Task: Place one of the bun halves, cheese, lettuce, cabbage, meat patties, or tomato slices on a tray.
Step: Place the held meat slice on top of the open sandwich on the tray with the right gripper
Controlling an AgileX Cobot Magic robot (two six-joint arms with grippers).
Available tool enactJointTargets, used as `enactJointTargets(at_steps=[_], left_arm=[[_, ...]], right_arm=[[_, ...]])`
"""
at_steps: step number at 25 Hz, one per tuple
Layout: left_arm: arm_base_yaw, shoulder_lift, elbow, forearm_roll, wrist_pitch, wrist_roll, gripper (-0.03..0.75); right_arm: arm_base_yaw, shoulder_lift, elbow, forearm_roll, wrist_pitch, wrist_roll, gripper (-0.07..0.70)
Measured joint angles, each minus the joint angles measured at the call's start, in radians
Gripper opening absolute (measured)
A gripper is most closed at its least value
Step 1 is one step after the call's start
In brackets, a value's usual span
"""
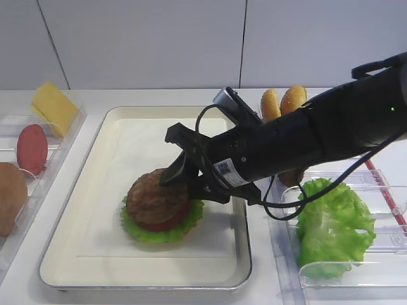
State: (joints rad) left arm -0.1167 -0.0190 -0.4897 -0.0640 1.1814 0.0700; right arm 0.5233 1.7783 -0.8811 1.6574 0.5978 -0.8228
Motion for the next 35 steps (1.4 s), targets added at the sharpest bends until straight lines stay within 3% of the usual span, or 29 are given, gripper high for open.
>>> enactJointTargets(at_steps=[11,16,27,35], left_arm=[[0.000,0.000,0.000,0.000,0.000,0.000,0.224],[0.000,0.000,0.000,0.000,0.000,0.000,0.224],[0.000,0.000,0.000,0.000,0.000,0.000,0.224],[0.000,0.000,0.000,0.000,0.000,0.000,0.224]], right_arm=[[0.000,0.000,0.000,-0.024,0.000,0.005,0.323],[0.000,0.000,-0.003,-0.093,-0.002,0.062,0.323],[0.000,0.000,-0.009,-0.121,-0.004,0.104,0.325],[-0.001,-0.048,-0.009,-0.180,-0.062,0.125,0.325]])
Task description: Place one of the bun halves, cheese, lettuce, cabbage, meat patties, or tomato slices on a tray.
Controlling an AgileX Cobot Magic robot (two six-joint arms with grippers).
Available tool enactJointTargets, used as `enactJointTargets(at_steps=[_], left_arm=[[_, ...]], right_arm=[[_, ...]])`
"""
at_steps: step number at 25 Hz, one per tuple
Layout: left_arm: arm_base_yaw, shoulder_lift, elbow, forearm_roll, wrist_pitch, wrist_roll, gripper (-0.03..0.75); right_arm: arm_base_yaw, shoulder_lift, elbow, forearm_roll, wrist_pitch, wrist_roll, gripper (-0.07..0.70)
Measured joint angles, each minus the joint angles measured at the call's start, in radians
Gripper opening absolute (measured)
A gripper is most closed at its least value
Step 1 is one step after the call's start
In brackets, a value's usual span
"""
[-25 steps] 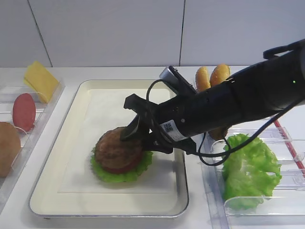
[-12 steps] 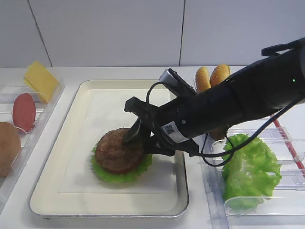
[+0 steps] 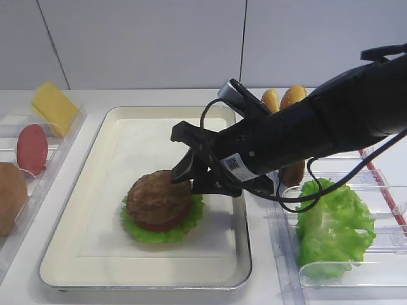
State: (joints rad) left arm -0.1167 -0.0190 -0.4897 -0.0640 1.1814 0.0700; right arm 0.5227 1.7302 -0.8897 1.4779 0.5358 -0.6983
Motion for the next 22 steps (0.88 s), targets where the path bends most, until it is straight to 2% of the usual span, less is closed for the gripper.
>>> enactJointTargets(at_steps=[5,7,11,15,17,20,22], left_arm=[[0.000,0.000,0.000,0.000,0.000,0.000,0.224],[0.000,0.000,0.000,0.000,0.000,0.000,0.224],[0.000,0.000,0.000,0.000,0.000,0.000,0.224],[0.000,0.000,0.000,0.000,0.000,0.000,0.224],[0.000,0.000,0.000,0.000,0.000,0.000,0.224],[0.000,0.000,0.000,0.000,0.000,0.000,0.224],[0.000,0.000,0.000,0.000,0.000,0.000,0.224]], right_arm=[[0.000,-0.013,0.000,-0.034,-0.004,0.006,0.326],[0.000,-0.035,0.000,-0.062,-0.022,0.017,0.326],[0.000,-0.097,0.000,-0.198,-0.066,0.106,0.326],[0.000,-0.186,0.000,-0.379,-0.078,0.237,0.326],[0.000,-0.237,0.000,-0.509,-0.078,0.331,0.326],[0.000,-0.305,0.000,-0.722,-0.041,0.486,0.326],[0.000,-0.350,0.000,-0.846,0.019,0.595,0.326]])
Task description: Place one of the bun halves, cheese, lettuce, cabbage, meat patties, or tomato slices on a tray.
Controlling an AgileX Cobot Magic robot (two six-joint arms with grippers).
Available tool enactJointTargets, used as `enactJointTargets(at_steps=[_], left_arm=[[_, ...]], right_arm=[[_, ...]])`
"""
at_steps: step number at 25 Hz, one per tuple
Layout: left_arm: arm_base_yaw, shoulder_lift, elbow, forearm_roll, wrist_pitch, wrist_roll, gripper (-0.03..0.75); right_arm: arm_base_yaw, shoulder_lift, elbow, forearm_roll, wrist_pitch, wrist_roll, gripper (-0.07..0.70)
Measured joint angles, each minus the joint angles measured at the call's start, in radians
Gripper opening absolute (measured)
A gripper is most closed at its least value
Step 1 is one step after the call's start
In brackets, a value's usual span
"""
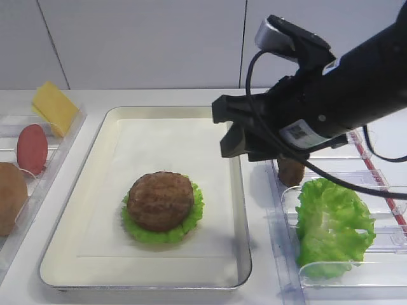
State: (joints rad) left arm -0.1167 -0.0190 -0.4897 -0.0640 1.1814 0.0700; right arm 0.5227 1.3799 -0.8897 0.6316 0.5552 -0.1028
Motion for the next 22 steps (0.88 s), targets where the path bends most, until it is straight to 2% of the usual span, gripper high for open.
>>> enactJointTargets(at_steps=[2,3,5,7,11,14,17,22], left_arm=[[0.000,0.000,0.000,0.000,0.000,0.000,0.224],[0.000,0.000,0.000,0.000,0.000,0.000,0.224],[0.000,0.000,0.000,0.000,0.000,0.000,0.224],[0.000,0.000,0.000,0.000,0.000,0.000,0.224],[0.000,0.000,0.000,0.000,0.000,0.000,0.224],[0.000,0.000,0.000,0.000,0.000,0.000,0.224],[0.000,0.000,0.000,0.000,0.000,0.000,0.224],[0.000,0.000,0.000,0.000,0.000,0.000,0.224]], right_arm=[[0.000,-0.039,0.000,-0.129,0.064,0.097,0.326],[0.000,-0.063,-0.002,-0.208,0.113,0.153,0.326],[0.000,-0.106,-0.024,-0.374,0.232,0.263,0.326],[0.000,-0.150,-0.050,-0.500,0.356,0.330,0.326],[0.000,-0.228,-0.071,-0.632,0.547,0.370,0.326],[0.000,-0.281,-0.073,-0.663,0.642,0.371,0.326],[0.000,-0.336,-0.073,-0.686,0.678,0.371,0.326],[0.000,-0.459,-0.073,-0.689,0.687,0.345,0.326]])
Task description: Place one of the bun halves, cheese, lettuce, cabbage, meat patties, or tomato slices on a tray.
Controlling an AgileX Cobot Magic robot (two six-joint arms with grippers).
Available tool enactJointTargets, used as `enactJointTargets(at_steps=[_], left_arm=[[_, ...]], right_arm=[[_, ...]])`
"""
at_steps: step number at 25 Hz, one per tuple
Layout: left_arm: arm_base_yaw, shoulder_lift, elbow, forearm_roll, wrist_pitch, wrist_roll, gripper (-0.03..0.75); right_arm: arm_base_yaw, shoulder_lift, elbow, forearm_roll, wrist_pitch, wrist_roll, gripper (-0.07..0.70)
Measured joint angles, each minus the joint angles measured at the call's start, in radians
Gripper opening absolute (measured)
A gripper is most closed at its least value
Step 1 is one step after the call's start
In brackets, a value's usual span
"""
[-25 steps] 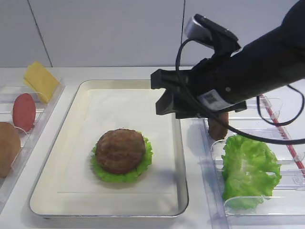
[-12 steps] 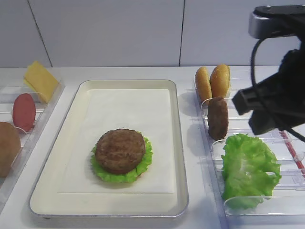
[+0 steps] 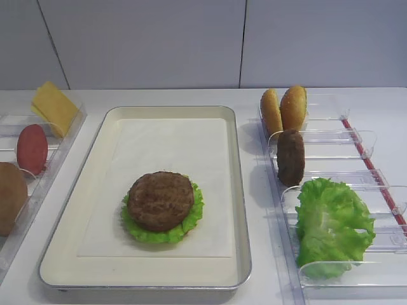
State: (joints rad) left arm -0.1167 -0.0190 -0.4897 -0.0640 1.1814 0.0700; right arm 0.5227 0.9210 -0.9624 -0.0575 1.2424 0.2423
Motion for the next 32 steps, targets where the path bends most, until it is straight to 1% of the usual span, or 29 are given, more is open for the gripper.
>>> enactJointTargets(at_steps=[4,8,11,16,19,23,29,32], left_arm=[[0.000,0.000,0.000,0.000,0.000,0.000,0.224],[0.000,0.000,0.000,0.000,0.000,0.000,0.224],[0.000,0.000,0.000,0.000,0.000,0.000,0.224],[0.000,0.000,0.000,0.000,0.000,0.000,0.224],[0.000,0.000,0.000,0.000,0.000,0.000,0.224],[0.000,0.000,0.000,0.000,0.000,0.000,0.224],[0.000,0.000,0.000,0.000,0.000,0.000,0.224],[0.000,0.000,0.000,0.000,0.000,0.000,0.224]], right_arm=[[0.000,-0.157,0.000,0.000,0.008,-0.028,0.326],[0.000,-0.319,0.000,-0.004,0.023,-0.089,0.325],[0.000,-0.433,0.000,-0.039,0.029,-0.101,0.325],[-0.006,-0.567,0.000,-0.093,0.037,-0.105,0.325],[-0.057,-0.649,-0.001,-0.102,0.039,-0.114,0.325],[-0.153,-0.734,0.017,-0.104,0.039,-0.179,0.325],[-0.283,-0.852,0.195,-0.102,0.043,-0.194,0.325],[-0.333,-0.898,0.275,-0.093,0.045,-0.192,0.325]])
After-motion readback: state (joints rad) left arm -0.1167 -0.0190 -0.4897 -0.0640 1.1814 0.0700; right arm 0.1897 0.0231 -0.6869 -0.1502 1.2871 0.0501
